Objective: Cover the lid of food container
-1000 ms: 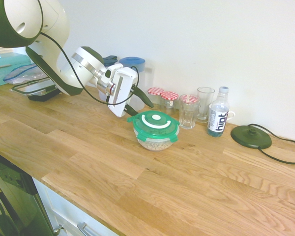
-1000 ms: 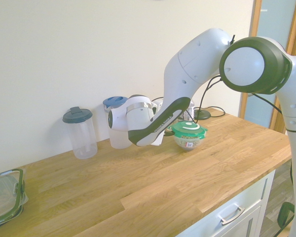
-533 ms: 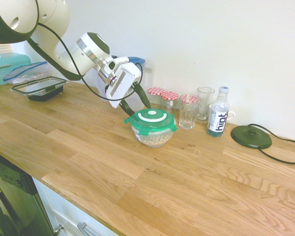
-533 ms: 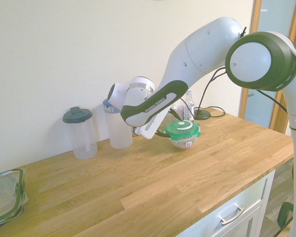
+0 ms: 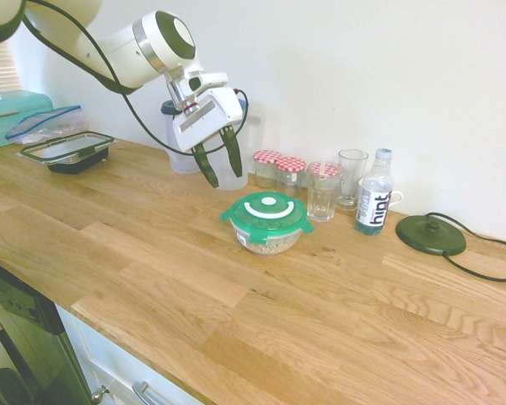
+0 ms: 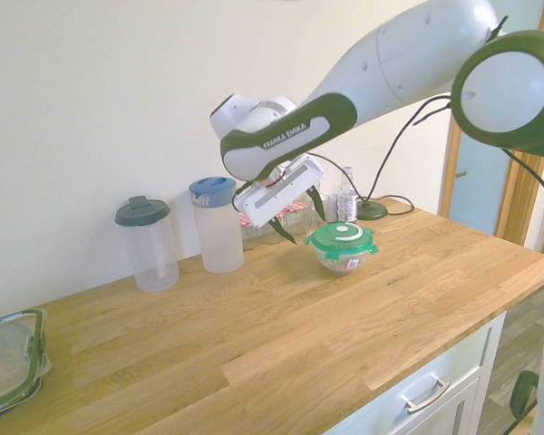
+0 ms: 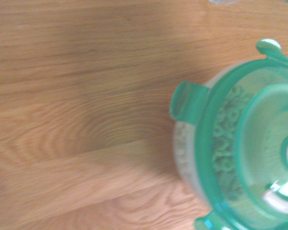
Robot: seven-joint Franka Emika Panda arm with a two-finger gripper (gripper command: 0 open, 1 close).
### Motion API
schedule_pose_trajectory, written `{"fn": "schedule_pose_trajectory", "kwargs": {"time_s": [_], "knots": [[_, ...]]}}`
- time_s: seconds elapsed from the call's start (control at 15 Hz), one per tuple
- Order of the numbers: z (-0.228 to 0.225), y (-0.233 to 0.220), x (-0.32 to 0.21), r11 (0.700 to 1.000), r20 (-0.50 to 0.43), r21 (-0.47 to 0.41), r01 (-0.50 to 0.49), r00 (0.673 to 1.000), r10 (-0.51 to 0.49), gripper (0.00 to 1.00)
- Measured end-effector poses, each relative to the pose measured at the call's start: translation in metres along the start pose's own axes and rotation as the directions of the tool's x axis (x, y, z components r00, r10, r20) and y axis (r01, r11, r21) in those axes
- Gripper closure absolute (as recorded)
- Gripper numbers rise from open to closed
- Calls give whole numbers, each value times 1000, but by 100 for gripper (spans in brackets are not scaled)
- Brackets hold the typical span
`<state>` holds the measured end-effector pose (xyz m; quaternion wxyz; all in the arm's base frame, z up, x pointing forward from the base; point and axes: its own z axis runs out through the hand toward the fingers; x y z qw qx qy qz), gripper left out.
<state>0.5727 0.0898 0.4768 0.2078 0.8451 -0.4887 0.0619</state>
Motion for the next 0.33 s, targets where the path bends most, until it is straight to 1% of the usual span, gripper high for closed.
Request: {"fn": "schedule_pose_trajectory", "kwargs": {"time_s": [0.2,0.33], "knots": [[-21,39,-5,987,118,159,0,993,-19,0],[-21,69,-2,962,176,273,-12,984,-38,0]]}}
